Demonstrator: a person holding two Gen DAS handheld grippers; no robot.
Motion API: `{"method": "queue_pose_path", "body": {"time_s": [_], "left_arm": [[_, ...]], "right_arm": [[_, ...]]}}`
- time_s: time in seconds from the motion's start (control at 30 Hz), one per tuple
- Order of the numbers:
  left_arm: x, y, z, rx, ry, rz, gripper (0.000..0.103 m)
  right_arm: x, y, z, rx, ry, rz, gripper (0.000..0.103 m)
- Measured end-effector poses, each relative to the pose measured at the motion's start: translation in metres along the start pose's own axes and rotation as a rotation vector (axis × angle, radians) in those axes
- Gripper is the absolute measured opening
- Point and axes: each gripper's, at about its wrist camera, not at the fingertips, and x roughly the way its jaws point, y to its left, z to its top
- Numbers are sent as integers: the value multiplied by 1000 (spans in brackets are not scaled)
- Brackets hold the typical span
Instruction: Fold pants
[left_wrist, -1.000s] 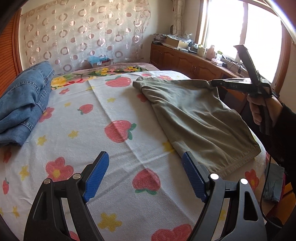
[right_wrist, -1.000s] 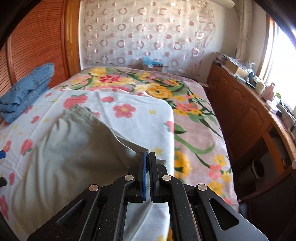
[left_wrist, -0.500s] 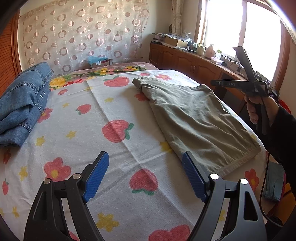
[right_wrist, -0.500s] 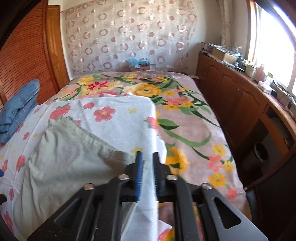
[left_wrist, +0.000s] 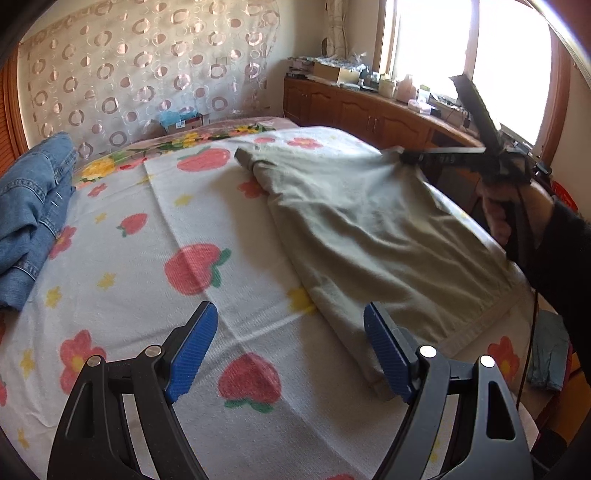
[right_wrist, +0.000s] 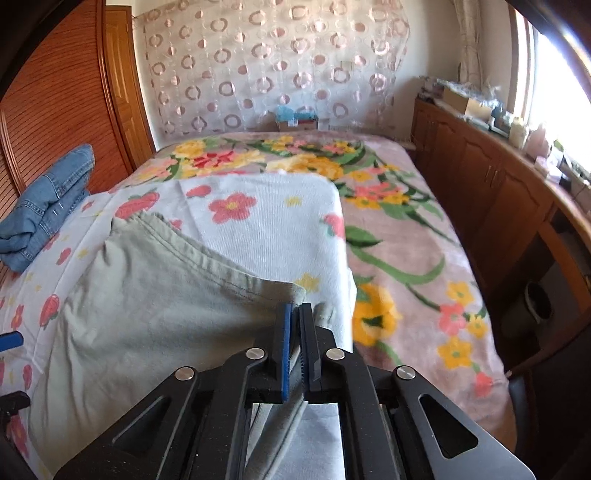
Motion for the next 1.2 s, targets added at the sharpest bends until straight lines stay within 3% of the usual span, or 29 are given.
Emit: {"method": "queue_pose_path", "body": {"time_s": [0.23,0.33,0.43,0.53,0.9,1.2], "left_arm": [[2,0,-1,2,11,-1,82],[4,-1,0,2,22,-4,82],[7,-1,1,-4,32,-8,82],[10,-2,1,-5,49,-11,82],[13,-8,0,29,68,12,83],[13,-9,0,31,69,16,84]], "right_arm": [[6,-8,-4,8,43,-43,5],[3,-8,-5,13,43,-72,24],[-11,-7,-11,24,28,-44,26],[-28,8,-18,4,17,-20,38],[-91,18,-84,25,15,28,39],[-123,29,-105,15,25,67,36]]}}
